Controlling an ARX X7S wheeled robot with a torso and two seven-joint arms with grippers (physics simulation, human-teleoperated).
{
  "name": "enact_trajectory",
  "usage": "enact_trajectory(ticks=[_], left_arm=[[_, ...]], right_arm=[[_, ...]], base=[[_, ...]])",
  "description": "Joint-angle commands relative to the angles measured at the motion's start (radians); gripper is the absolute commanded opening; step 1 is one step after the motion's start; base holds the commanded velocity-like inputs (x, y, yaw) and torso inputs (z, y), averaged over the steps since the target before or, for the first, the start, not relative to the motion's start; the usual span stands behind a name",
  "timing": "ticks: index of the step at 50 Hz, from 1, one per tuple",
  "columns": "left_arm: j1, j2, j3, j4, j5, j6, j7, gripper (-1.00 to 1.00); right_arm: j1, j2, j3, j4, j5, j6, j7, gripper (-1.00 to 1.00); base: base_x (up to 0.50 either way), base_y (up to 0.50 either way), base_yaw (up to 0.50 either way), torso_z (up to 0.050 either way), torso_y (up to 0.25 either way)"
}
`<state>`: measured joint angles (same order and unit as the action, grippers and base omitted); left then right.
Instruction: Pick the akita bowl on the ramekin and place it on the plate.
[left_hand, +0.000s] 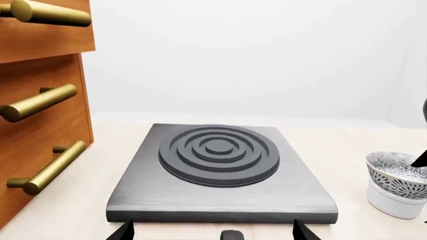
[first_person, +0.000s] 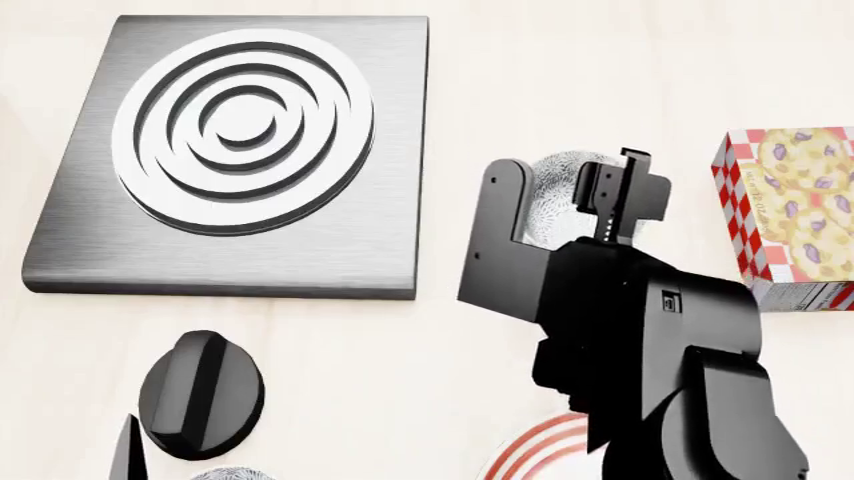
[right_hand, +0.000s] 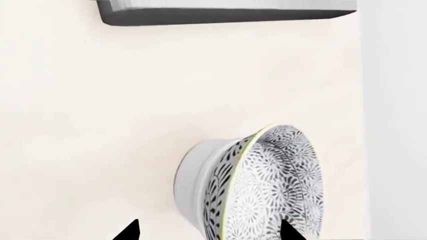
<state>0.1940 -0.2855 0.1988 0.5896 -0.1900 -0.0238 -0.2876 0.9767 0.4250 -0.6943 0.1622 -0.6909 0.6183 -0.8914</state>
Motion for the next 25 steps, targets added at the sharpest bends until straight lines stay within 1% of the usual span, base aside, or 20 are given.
enact_trajectory(ticks=[1, 3, 4, 8, 25], left_arm=[[-0.003, -0.005, 0.008, -0.003, -0.002, 0.0, -0.007, 1.0], [-0.004, -0.006, 0.009, -0.004, -0.002, 0.0, -0.008, 1.0], [-0.005, -0.006, 0.01, -0.005, -0.002, 0.0, -0.009, 1.0], [-0.007, -0.008, 0.012, -0.009, -0.007, -0.001, -0.009, 1.0], [-0.017, -0.011, 0.021, -0.03, -0.008, 0.001, -0.02, 1.0]], right_arm=[[-0.008, 0.0, 0.002, 0.026, 0.009, -0.007, 0.018, 1.0], [-0.009, 0.0, 0.002, 0.023, 0.01, -0.006, 0.017, 1.0], [-0.007, 0.004, 0.004, 0.021, 0.012, -0.018, 0.025, -1.0], [-0.02, 0.012, 0.0, -0.003, 0.011, -0.012, 0.01, -1.0], [-0.009, 0.016, -0.011, 0.016, 0.011, -0.028, 0.016, -1.0]], base=[[0.0, 0.0, 0.0, 0.0, 0.0], [0.0, 0.0, 0.0, 0.0, 0.0], [0.0, 0.0, 0.0, 0.0, 0.0], [0.0, 0.0, 0.0, 0.0, 0.0], [0.0, 0.0, 0.0, 0.0, 0.0]])
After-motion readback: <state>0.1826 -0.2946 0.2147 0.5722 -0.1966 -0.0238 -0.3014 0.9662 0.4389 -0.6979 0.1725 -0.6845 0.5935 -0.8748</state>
